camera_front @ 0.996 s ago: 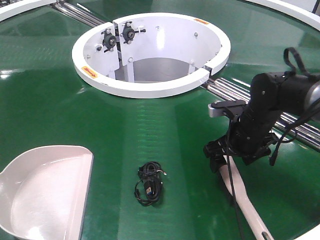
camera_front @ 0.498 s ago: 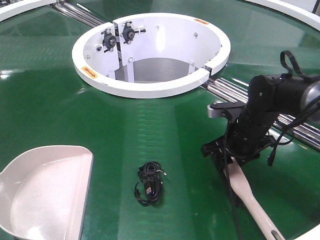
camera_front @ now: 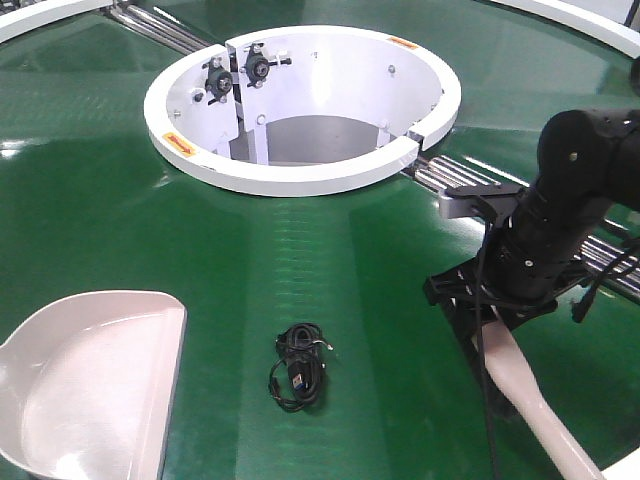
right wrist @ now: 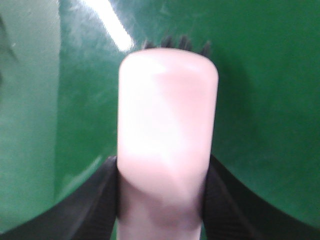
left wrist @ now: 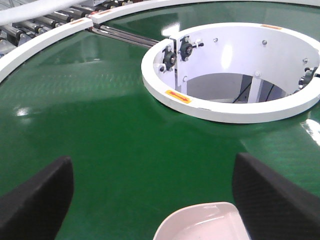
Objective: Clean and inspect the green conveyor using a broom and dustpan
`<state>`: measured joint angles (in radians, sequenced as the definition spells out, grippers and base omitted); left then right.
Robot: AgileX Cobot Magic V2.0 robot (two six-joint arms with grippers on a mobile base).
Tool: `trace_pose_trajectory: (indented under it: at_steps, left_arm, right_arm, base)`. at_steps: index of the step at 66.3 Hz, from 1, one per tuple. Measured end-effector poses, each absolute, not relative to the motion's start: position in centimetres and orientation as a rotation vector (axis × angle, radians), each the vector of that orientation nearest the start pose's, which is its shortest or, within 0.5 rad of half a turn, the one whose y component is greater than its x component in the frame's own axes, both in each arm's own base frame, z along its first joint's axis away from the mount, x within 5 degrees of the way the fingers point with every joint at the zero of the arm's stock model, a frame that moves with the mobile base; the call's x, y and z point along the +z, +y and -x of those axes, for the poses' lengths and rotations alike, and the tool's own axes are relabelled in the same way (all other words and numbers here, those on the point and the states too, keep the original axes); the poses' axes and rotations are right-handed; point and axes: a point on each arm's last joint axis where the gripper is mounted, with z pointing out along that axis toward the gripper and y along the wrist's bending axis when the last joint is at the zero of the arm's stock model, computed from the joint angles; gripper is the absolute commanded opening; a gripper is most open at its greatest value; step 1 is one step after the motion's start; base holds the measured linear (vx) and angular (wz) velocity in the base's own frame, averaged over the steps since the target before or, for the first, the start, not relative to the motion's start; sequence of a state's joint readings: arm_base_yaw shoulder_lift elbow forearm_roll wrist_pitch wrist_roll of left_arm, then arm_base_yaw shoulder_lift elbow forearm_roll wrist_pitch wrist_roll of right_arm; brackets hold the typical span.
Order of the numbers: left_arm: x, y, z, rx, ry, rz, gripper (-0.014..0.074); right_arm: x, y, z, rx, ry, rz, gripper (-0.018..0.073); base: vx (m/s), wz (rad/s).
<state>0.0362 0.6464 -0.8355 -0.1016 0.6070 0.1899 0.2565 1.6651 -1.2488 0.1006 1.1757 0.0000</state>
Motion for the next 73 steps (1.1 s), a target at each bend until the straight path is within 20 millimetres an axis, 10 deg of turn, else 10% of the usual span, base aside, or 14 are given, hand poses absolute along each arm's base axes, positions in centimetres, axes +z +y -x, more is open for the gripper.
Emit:
trace_pose_trajectory:
  at_steps: [24, 51, 73]
  left_arm:
    - [38.11, -0.13, -11.81, 0.109, 1.923, -0.213, 0.0594]
    - [38.18, 0.3, -11.83, 0.951, 1.559, -1.333, 0.0594]
    - [38.6, 0.32, -11.98, 1.096, 1.421, -1.462, 0.0594]
  right_arm:
    - [25.41, 8.69, -29.77, 0.155, 3.091, 0.347, -0.001]
    - [25.41, 8.69, -29.77, 0.155, 3.091, 0.347, -0.001]
    - [25.41, 8.69, -29.77, 0.155, 3.091, 0.347, -0.001]
  base:
    - [0.0, 0.0]
    - [0.0, 0.0]
    - [0.0, 0.0]
